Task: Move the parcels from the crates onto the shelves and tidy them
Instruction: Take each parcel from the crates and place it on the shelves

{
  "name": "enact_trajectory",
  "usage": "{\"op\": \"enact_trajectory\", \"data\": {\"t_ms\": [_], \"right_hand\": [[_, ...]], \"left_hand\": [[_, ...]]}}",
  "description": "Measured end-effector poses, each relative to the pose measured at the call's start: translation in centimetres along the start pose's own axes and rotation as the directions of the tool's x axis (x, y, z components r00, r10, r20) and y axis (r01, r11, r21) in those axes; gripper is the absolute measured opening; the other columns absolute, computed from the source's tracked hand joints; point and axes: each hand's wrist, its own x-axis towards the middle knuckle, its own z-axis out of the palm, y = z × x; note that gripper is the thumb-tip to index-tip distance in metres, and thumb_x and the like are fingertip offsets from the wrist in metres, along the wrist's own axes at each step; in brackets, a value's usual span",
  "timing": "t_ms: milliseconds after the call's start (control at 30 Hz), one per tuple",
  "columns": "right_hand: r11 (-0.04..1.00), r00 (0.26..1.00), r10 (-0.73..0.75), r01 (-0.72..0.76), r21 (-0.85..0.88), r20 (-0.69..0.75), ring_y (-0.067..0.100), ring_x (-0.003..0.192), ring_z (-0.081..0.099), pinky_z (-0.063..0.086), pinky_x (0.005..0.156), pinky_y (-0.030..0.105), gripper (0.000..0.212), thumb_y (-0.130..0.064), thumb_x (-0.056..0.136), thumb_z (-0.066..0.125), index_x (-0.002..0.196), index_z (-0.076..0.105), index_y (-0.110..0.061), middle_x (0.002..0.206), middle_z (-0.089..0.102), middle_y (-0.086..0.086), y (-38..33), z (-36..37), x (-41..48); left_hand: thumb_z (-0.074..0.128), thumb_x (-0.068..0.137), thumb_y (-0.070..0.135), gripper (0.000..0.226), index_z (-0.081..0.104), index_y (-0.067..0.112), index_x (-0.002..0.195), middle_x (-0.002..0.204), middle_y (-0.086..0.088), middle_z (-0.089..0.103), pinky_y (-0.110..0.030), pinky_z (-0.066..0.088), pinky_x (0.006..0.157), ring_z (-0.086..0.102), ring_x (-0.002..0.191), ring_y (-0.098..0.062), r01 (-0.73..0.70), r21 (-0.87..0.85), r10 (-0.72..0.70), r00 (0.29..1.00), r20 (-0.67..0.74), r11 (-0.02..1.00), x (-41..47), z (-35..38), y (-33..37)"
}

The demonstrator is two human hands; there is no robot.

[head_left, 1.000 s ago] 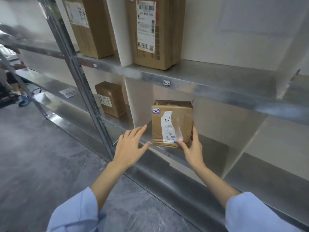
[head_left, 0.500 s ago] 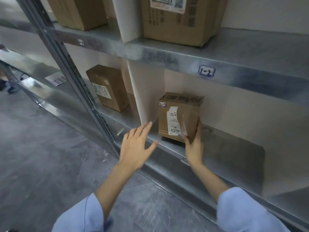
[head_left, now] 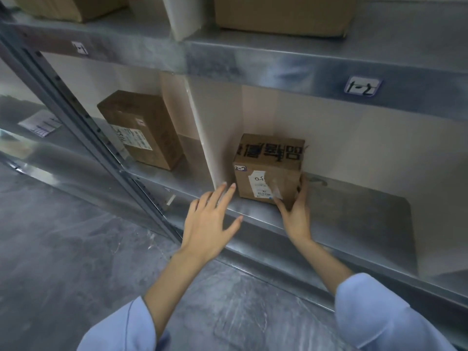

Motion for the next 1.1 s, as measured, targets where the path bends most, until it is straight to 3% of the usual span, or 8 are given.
{"op": "enact_trajectory", "data": {"t_ms": [133, 233, 300, 400, 533, 633, 833, 1100], "right_hand": [[1.0, 1.0, 0.0, 0.0, -0.023, -0.012, 0.013, 0.134, 0.044, 0.042, 0.101, 0.028, 0.092, -0.019, 0.086, 0.076, 0.155, 0.015, -0.025, 0.155, 0.036, -0.001, -0.4, -0.4, -0.3], [0.987, 0.999, -0.034, 0.032, -0.16, -0.012, 0.023, 0.137, 0.041, 0.045, 0.102, 0.038, 0.094, -0.026, 0.086, 0.076, 0.155, 0.012, -0.028, 0.159, 0.029, 0.001, -1.1, -1.7, -1.1], [0.958, 1.0, -0.022, 0.017, -0.287, -0.014, 0.034, 0.135, 0.044, 0.053, 0.091, 0.049, 0.096, -0.03, 0.087, 0.073, 0.155, 0.006, -0.034, 0.162, 0.022, 0.002, -1.9, -3.1, -1.6], [0.888, 0.999, 0.017, -0.027, -0.46, -0.028, 0.036, 0.134, 0.044, 0.057, 0.076, 0.05, 0.096, -0.039, 0.089, 0.068, 0.154, -0.002, -0.04, 0.165, 0.008, -0.001, -3.6, -6.0, -2.6], [0.782, 0.996, 0.083, -0.079, -0.619, -0.023, 0.032, 0.145, 0.027, 0.047, 0.096, 0.05, 0.088, -0.055, 0.091, 0.057, 0.156, 0.0, -0.036, 0.165, 0.006, -0.001, -5.5, -10.4, -4.5], [0.727, 0.988, 0.153, -0.129, -0.675, -0.024, 0.031, 0.144, 0.025, 0.044, 0.099, 0.048, 0.084, -0.062, 0.092, 0.05, 0.156, 0.001, -0.037, 0.164, 0.011, -0.001, -6.8, -13.9, -6.6], [0.696, 0.969, 0.24, -0.212, -0.686, -0.056, 0.027, 0.147, 0.02, 0.037, 0.109, 0.047, 0.078, -0.064, 0.093, 0.044, 0.156, 0.004, -0.039, 0.164, 0.01, -0.004, -8.8, -21.9, -11.7], [0.66, 0.914, 0.311, -0.404, -0.634, -0.259, 0.032, 0.146, 0.024, 0.031, 0.113, 0.051, 0.077, -0.062, 0.094, 0.046, 0.156, 0.009, -0.039, 0.165, 0.009, -0.002, -9.0, -35.9, -20.7]], "left_hand": [[0.029, 0.093, 0.062, 0.071, 0.022, 0.028, 0.155, 0.158, 0.005, 0.03, -0.033, 0.028, 0.106, 0.037, 0.134, -0.02, -0.044, -0.024, 0.045, 0.999, 0.018, 0.999, 0.0, -0.6, 0.0], [0.028, 0.093, 0.063, 0.071, 0.023, 0.028, 0.155, 0.159, 0.004, 0.029, -0.036, 0.031, 0.108, 0.038, 0.135, -0.021, -0.092, -0.034, 0.093, 0.995, 0.023, 0.995, 0.2, -1.2, 0.5], [0.03, 0.092, 0.063, 0.071, 0.025, 0.027, 0.154, 0.159, 0.004, 0.029, -0.035, 0.032, 0.107, 0.038, 0.136, -0.02, -0.129, -0.038, 0.13, 0.991, 0.025, 0.991, 0.4, -1.6, 1.0], [0.028, 0.092, 0.063, 0.072, 0.027, 0.027, 0.153, 0.157, 0.003, 0.032, -0.035, 0.032, 0.107, 0.039, 0.136, -0.019, -0.194, -0.04, 0.195, 0.981, 0.02, 0.98, 0.7, -2.6, 2.3], [0.024, 0.089, 0.065, 0.075, 0.023, 0.029, 0.155, 0.158, 0.002, 0.032, -0.038, 0.032, 0.108, 0.038, 0.137, -0.023, -0.283, -0.058, 0.285, 0.958, 0.026, 0.957, 1.2, -4.0, 5.4], [0.018, 0.087, 0.068, 0.078, 0.017, 0.031, 0.156, 0.161, 0.003, 0.025, -0.039, 0.027, 0.111, 0.033, 0.141, -0.024, -0.352, -0.072, 0.354, 0.935, 0.022, 0.933, 1.3, -5.0, 8.5], [0.011, 0.084, 0.071, 0.083, 0.023, 0.029, 0.154, 0.158, 0.002, 0.032, -0.038, 0.029, 0.106, 0.035, 0.138, -0.022, -0.514, -0.08, 0.516, 0.857, 0.01, 0.854, 0.5, -6.8, 16.6], [0.037, 0.095, 0.063, 0.071, 0.016, 0.032, 0.156, 0.161, 0.006, 0.023, -0.039, 0.023, 0.111, 0.029, 0.142, -0.02, -0.707, -0.175, 0.716, 0.698, -0.014, 0.685, -4.3, -8.5, 31.1]]}}
